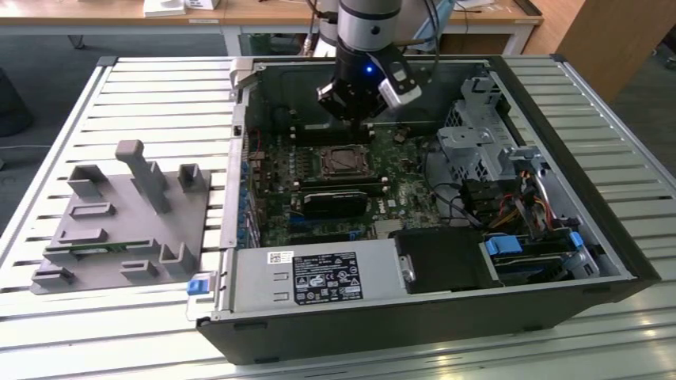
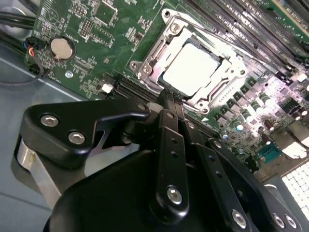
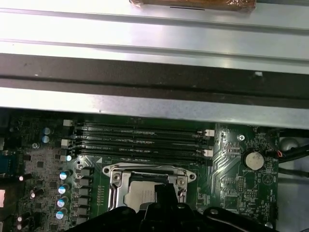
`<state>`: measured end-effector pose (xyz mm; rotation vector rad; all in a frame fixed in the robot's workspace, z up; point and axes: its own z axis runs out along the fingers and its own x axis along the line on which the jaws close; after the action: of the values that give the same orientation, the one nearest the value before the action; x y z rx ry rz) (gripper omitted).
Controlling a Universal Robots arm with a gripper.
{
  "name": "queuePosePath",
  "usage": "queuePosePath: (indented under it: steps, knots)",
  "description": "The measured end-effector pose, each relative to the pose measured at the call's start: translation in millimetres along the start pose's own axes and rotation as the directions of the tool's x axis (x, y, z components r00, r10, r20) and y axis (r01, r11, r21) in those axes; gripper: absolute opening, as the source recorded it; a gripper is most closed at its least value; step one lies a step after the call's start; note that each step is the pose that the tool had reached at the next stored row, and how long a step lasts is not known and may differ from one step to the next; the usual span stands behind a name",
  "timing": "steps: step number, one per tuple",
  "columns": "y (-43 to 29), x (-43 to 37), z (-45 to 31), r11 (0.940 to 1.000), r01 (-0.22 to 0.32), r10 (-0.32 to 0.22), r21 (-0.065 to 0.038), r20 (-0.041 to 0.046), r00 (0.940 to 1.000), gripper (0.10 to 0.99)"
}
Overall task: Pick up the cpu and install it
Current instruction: 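Install the second cpu locking lever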
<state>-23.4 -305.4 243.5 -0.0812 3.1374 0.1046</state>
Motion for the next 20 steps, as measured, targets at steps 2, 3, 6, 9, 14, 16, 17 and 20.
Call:
queuePosePath:
  steps: [2, 3, 6, 9, 14, 16, 17, 20]
  knots:
    - [-2.0, 0.1, -0.1, 1.0, 0.0, 0.0, 0.0, 0.0, 1.0, 0.106]
    - [-3.5, 0.2, -0.2, 1.0, 0.0, 0.0, 0.0, 0.0001, 1.0, 0.106]
    - [-8.5, 0.5, -0.6, 1.0, 0.0, 0.0, 0.0, 0.0, 1.0, 0.106]
    - [-15.5, 0.8, -1.1, 1.0, 0.0, 0.0, 0.0, -0.0001, 1.0, 0.106]
    - [-23.2, 1.2, -1.5, 1.0, 0.0, 0.0, 0.0, -0.0001, 1.0, 0.106]
    - [-24.4, 1.3, -1.6, 1.0, 0.0, 0.0, 0.0, 0.0, 1.0, 0.106]
    - [-24.6, 1.4, -1.5, 1.0, 0.0, 0.0, 0.0, 0.0001, 1.0, 0.106]
    - [-25.7, 1.4, -1.7, 1.0, 0.0, 0.0, 0.0, 0.0, 1.0, 0.106]
